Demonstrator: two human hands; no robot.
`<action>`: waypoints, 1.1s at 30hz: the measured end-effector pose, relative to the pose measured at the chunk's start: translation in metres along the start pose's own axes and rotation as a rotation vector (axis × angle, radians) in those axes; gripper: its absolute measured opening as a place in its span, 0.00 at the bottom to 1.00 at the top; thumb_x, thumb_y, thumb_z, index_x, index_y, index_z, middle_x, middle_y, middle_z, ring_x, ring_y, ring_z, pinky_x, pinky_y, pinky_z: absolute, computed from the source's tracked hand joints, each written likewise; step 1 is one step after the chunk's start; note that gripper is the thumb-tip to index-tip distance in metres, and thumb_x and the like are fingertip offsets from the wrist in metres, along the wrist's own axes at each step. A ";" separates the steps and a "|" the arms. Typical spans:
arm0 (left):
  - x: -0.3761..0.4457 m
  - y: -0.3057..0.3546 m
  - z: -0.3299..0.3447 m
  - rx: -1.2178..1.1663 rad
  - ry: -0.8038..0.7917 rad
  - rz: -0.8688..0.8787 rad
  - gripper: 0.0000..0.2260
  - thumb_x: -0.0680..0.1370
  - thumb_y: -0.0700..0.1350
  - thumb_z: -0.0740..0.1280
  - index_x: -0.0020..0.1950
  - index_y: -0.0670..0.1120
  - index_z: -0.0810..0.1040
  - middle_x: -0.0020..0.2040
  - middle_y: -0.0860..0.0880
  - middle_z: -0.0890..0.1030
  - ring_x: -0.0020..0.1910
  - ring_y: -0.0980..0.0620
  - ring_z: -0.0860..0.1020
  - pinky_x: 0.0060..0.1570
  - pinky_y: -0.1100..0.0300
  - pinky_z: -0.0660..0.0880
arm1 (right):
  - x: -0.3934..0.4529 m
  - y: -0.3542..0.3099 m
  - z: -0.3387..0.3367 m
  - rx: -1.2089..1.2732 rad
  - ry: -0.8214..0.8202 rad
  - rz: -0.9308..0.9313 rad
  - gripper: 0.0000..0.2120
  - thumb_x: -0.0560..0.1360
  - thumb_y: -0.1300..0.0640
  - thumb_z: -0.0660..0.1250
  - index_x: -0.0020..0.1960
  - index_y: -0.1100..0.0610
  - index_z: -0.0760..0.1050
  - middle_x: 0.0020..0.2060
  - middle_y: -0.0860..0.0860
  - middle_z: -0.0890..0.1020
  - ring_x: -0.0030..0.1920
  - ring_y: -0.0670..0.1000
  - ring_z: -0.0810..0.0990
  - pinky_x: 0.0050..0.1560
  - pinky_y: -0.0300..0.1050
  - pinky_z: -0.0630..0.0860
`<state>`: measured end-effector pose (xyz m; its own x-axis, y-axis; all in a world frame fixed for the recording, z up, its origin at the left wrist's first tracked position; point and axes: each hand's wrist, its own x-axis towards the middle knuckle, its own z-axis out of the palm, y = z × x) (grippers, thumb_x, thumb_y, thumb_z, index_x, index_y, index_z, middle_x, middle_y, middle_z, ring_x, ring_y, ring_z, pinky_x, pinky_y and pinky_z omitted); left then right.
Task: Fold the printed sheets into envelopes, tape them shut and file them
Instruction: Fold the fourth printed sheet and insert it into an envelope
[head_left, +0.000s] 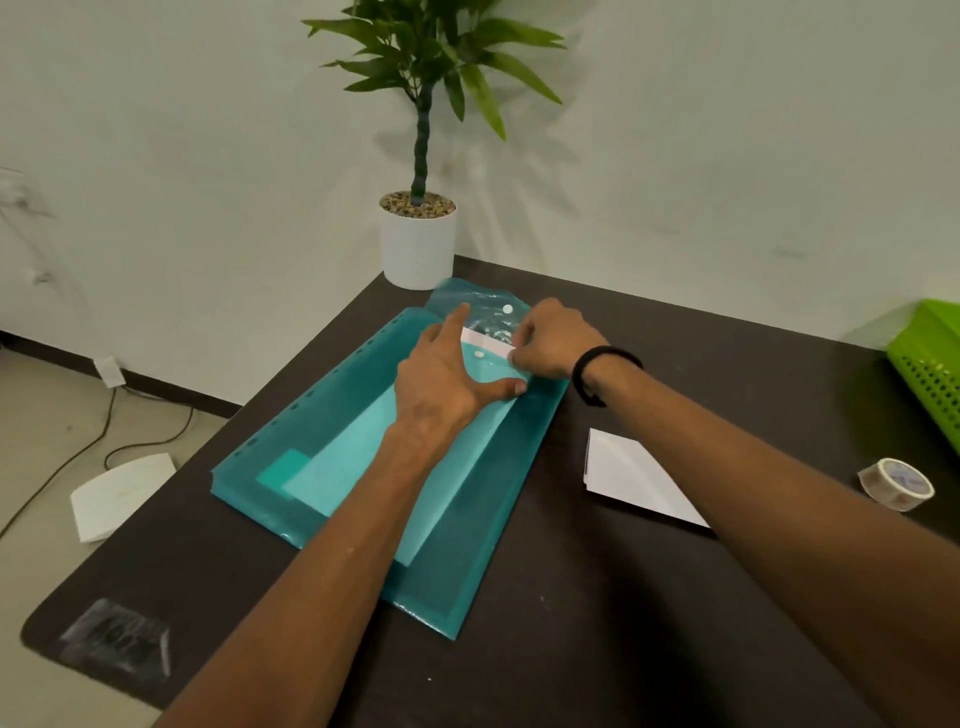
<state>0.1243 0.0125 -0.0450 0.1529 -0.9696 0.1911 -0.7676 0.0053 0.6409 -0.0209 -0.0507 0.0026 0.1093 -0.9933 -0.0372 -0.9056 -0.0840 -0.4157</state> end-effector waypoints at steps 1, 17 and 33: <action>0.000 0.000 -0.001 -0.031 0.008 0.001 0.52 0.64 0.69 0.79 0.82 0.55 0.59 0.75 0.48 0.72 0.71 0.46 0.73 0.66 0.51 0.72 | 0.002 -0.002 -0.003 0.015 -0.024 0.019 0.10 0.74 0.59 0.75 0.55 0.59 0.82 0.50 0.55 0.86 0.48 0.55 0.84 0.43 0.45 0.78; -0.003 0.007 -0.014 0.028 -0.063 -0.140 0.51 0.65 0.74 0.74 0.81 0.57 0.59 0.79 0.44 0.63 0.72 0.38 0.73 0.66 0.40 0.74 | 0.004 0.023 -0.062 0.169 0.421 0.062 0.05 0.80 0.58 0.62 0.53 0.53 0.75 0.49 0.53 0.82 0.47 0.57 0.83 0.50 0.51 0.80; -0.013 0.016 -0.020 0.191 -0.028 -0.108 0.54 0.69 0.73 0.71 0.83 0.63 0.41 0.82 0.41 0.56 0.64 0.38 0.79 0.55 0.47 0.79 | -0.034 0.088 -0.143 0.818 0.794 0.155 0.05 0.86 0.59 0.60 0.61 0.56 0.69 0.50 0.55 0.81 0.36 0.51 0.87 0.48 0.49 0.87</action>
<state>0.1223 0.0300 -0.0226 0.2249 -0.9686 0.1062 -0.8519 -0.1425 0.5039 -0.1627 -0.0360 0.0970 -0.5320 -0.7827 0.3229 -0.3183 -0.1685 -0.9329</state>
